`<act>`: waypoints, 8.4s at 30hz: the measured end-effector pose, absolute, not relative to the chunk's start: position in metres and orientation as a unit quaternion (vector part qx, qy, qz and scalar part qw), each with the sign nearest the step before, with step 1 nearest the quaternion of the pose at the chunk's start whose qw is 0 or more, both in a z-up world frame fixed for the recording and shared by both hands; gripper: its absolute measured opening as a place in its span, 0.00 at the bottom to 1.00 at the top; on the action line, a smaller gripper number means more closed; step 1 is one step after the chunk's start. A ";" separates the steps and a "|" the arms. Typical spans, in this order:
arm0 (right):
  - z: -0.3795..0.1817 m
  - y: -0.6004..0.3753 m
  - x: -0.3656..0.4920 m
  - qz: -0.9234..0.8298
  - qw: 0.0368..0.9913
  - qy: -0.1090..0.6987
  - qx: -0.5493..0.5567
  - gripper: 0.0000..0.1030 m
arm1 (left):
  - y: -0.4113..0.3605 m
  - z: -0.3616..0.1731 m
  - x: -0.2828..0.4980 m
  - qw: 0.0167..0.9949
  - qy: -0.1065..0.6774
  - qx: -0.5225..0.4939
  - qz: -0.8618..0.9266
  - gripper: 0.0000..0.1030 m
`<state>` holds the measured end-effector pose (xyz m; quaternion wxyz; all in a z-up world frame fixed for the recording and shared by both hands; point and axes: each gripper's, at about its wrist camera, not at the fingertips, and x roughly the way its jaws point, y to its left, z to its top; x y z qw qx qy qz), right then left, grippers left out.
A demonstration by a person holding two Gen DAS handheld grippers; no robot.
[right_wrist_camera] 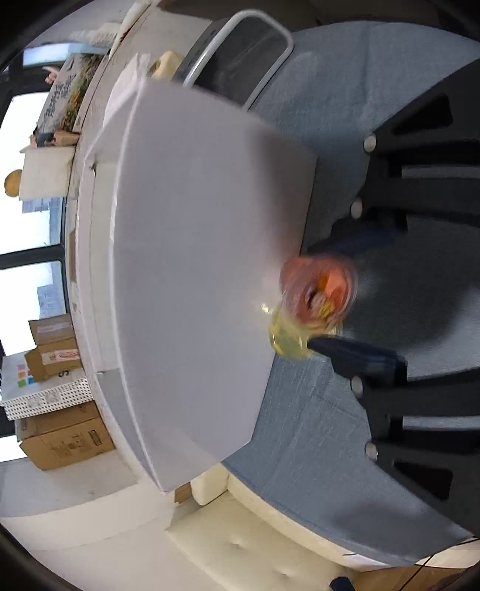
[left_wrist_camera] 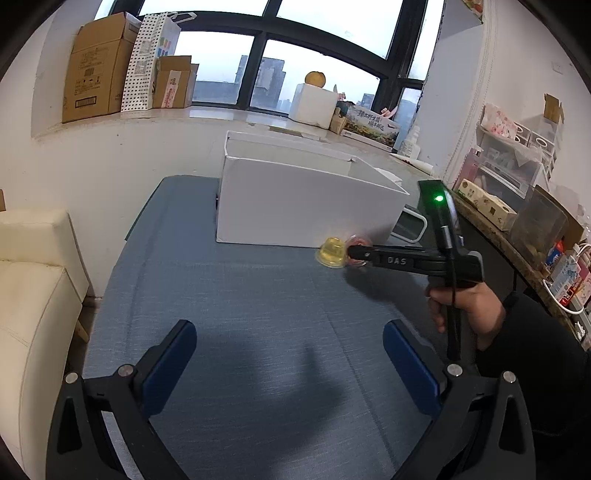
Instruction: Organize snacks
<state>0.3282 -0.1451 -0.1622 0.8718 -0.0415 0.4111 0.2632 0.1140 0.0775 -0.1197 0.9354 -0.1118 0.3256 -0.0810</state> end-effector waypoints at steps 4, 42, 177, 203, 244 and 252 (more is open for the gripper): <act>-0.159 -0.153 0.315 0.266 0.872 0.407 -0.056 0.15 | 0.070 -0.121 0.119 0.934 0.329 -0.108 -0.087 1.00; -0.143 -0.182 0.285 0.294 0.878 0.376 -0.024 0.33 | 0.044 -0.130 0.147 0.928 0.342 -0.093 -0.114 1.00; -0.014 -0.216 0.116 0.205 0.940 0.271 -0.007 1.00 | 0.002 -0.009 0.052 0.966 0.257 -0.039 -0.002 1.00; -0.014 -0.212 0.112 0.204 0.941 0.271 -0.017 1.00 | 0.007 -0.007 0.052 0.965 0.260 -0.041 -0.007 1.00; -0.010 -0.216 0.107 0.208 0.940 0.271 -0.017 1.00 | 0.008 -0.005 0.049 0.963 0.266 -0.042 -0.009 1.00; -0.011 -0.215 0.105 0.213 0.939 0.271 -0.017 1.00 | 0.008 -0.003 0.047 0.964 0.263 -0.047 -0.011 1.00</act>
